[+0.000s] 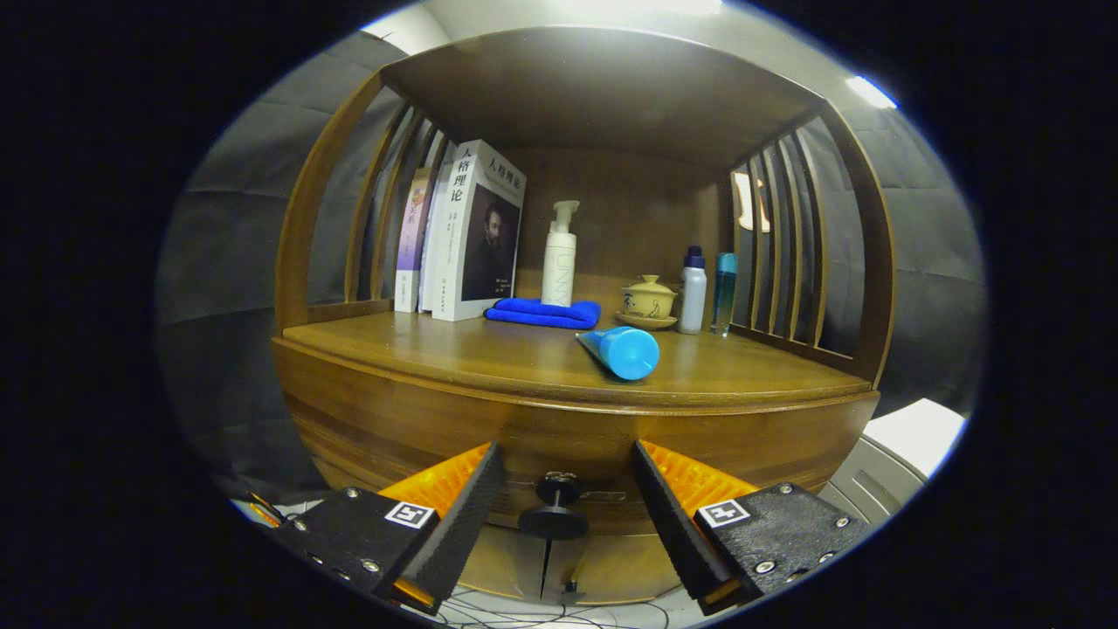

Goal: Pull open the drawer, take out the items inside it, and place them on the countertop above the cabinet.

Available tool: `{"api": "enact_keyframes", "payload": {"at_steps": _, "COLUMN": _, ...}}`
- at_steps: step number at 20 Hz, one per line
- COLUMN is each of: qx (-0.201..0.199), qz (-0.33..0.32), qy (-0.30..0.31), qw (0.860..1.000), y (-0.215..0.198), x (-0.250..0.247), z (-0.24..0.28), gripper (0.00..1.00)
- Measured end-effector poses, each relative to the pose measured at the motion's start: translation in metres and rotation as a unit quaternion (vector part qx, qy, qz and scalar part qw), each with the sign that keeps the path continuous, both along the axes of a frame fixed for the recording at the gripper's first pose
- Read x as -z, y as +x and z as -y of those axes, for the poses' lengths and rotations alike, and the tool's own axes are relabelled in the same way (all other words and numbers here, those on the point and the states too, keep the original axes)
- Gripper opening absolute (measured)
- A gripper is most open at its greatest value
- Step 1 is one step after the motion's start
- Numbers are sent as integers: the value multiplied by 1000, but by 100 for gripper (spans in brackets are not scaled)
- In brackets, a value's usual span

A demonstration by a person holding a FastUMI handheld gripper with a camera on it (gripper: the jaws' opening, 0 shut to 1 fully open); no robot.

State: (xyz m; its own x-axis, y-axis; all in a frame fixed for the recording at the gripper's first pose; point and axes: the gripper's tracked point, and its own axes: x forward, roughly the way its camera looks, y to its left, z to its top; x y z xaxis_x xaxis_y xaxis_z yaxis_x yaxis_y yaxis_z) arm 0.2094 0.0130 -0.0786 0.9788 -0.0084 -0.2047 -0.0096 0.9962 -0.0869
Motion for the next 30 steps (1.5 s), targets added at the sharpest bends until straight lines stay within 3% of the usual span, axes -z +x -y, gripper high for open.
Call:
{"api": "enact_keyframes", "payload": {"at_steps": 13, "qx": -2, "qz": 75, "qy": 11, "qw": 997, "y": -116, "x": -122, "z": -4, "gripper": 94}}
{"api": "enact_keyframes", "payload": {"at_steps": 20, "qx": -7, "qz": 87, "qy": 46, "qw": 995, "y": -176, "x": -116, "z": -7, "gripper": 94}}
{"api": "enact_keyframes", "payload": {"at_steps": 30, "qx": -19, "qz": 88, "qy": 34, "qw": 995, "y": -200, "x": -85, "z": -16, "gripper": 95}}
